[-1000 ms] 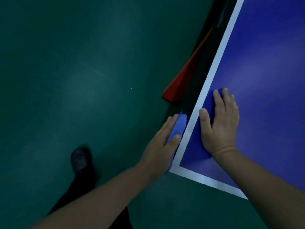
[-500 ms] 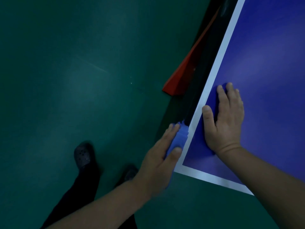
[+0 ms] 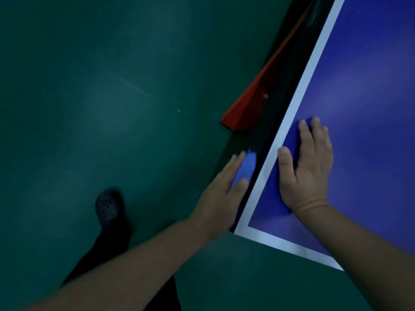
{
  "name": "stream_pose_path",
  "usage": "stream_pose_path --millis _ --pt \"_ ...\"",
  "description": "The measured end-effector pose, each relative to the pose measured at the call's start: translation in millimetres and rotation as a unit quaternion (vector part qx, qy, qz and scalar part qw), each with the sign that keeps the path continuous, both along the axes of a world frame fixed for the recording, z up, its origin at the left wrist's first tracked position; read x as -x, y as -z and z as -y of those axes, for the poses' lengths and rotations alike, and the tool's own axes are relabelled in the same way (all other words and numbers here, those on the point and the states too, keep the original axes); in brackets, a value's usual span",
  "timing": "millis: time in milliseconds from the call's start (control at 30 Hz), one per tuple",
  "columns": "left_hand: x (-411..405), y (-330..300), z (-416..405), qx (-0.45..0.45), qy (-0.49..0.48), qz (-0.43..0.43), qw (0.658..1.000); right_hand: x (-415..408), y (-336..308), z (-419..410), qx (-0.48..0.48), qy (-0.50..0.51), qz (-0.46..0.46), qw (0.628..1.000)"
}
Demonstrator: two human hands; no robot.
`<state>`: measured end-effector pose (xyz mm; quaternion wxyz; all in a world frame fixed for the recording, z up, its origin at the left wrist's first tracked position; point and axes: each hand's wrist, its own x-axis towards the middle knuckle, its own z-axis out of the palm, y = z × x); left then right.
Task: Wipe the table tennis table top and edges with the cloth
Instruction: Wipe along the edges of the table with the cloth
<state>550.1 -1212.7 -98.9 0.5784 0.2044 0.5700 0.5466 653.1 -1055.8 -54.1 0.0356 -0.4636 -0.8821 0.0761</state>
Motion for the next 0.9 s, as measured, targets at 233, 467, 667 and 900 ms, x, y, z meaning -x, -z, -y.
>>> stream_pose_path --millis 233,467,667,900 --pt "16.7 -12.3 -48.2 -0.022 0.036 -0.089 0.995 -1.4 -0.7 -1.7 -0.003 -0.004 0.006 1.000" --pt "19.3 -17.3 -53.5 -0.033 0.011 -0.097 0.995 -1.2 -1.2 -1.1 -0.003 -0.005 0.005 1.000" --pt "-9.1 -30.8 18.3 -0.004 0.005 -0.061 0.998 -0.3 -0.9 -1.1 -0.003 -0.005 0.004 1.000" --pt "46.1 -11.9 -119.5 0.003 0.025 -0.073 0.997 -0.8 -1.3 -1.7 -0.002 -0.007 0.014 1.000"
